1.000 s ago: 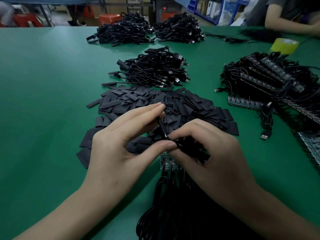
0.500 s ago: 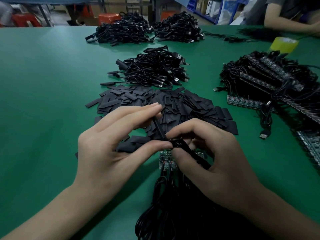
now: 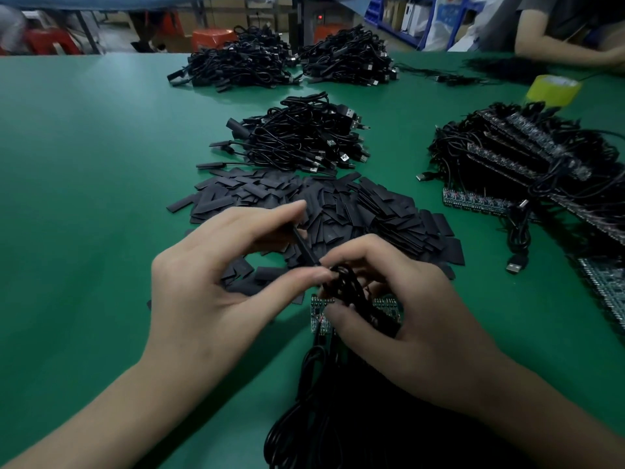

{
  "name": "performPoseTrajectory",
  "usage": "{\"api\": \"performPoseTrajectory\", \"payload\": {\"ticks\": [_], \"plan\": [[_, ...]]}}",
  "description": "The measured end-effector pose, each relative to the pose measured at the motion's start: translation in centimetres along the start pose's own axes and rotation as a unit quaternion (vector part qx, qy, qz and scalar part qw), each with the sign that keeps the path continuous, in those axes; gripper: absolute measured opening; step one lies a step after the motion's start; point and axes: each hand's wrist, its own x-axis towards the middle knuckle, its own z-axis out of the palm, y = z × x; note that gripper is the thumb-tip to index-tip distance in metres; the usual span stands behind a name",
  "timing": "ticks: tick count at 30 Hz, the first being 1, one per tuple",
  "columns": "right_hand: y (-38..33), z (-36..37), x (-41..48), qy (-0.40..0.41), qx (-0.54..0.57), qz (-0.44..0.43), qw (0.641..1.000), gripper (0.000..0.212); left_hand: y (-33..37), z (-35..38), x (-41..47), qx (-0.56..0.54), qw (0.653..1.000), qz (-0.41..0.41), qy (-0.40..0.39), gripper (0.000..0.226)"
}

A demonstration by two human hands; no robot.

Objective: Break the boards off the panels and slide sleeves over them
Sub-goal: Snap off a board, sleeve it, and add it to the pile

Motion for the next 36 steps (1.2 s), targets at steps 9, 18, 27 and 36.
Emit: {"api": "performPoseTrajectory", "payload": {"ticks": [9, 18, 27, 36], "plan": [[1.0, -3.4, 2.5, 0.070, -0.112, 0.110, 0.985, 0.021, -1.0, -0.2, 0.3, 0.083, 0.994, -0.040, -0.066, 0.062], [4.5, -7.6, 20.0, 0.043, -0.297, 0.076, 0.951, 0.032, 0.3, 0.3, -0.5, 0.245, 0.931, -0.022, -0.270, 0.080], [7.3, -4.1, 31.3, -0.057, -0.353, 0.062, 0.932, 0.036, -0.2, -0.1, -0.2, 0.156, 0.937, -0.079, -0.301, 0.047], [4.6, -3.4, 23.4, 0.021, -0.252, 0.011, 0.967, 0.021, -0.9, -0.2, 0.7, -0.246, 0.868, -0.339, -0.268, 0.025]]}}
